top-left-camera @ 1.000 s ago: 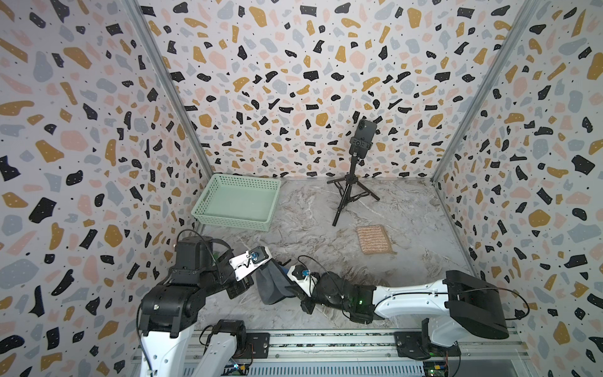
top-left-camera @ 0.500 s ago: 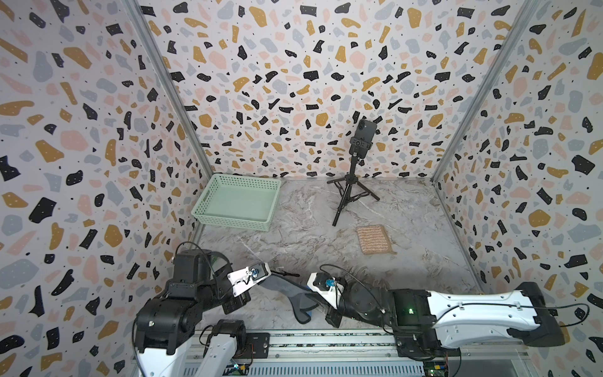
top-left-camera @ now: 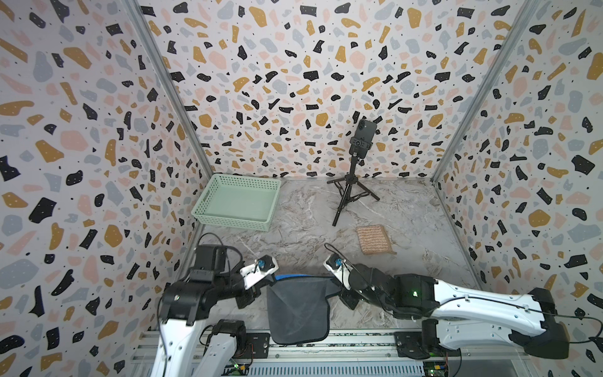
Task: Fold the square dishcloth
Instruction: Place the cleaning item at the center of the board.
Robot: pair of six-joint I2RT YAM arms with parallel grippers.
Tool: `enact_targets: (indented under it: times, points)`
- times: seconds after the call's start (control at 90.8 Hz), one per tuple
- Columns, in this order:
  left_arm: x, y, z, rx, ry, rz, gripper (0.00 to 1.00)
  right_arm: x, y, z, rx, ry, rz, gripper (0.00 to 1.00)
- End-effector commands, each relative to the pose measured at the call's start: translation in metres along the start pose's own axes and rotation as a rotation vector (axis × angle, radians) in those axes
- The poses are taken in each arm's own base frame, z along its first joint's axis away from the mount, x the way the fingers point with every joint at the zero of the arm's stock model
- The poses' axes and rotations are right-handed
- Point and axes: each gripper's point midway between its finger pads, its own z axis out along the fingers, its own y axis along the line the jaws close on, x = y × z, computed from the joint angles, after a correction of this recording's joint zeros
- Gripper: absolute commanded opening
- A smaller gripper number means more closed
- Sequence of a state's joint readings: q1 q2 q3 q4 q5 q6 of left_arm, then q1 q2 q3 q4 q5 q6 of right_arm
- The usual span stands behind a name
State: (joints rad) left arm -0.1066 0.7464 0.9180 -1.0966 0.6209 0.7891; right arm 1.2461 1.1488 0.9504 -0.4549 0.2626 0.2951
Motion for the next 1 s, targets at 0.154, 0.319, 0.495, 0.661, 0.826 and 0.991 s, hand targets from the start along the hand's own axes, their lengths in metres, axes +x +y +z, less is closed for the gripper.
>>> enact_targets:
  times: [0.154,0.319,0.495,0.661,0.826,0.991]
  points:
    - [0.011,0.125,0.088,-0.337,0.23,0.015,0.57,0.051,-0.097,0.094,0.183,0.327,0.174,0.0]
    - [0.014,0.146,0.096,-0.392,0.278,0.006,0.68,0.051,-0.153,0.132,0.333,0.395,0.198,0.06]
    - [0.054,0.057,0.105,-0.032,0.344,0.146,0.63,0.041,-0.184,0.138,0.482,0.397,0.137,0.47]
    - [0.089,-0.011,0.093,0.194,0.352,0.298,0.56,0.024,-0.183,0.101,0.525,0.281,0.111,0.65]
    - [0.099,-0.051,0.087,0.296,0.264,0.428,0.56,0.026,-0.14,0.061,0.449,0.198,0.048,0.73]
    - [0.104,-0.054,0.106,0.279,0.271,0.499,0.57,0.041,-0.107,0.028,0.313,0.099,0.13,1.0]
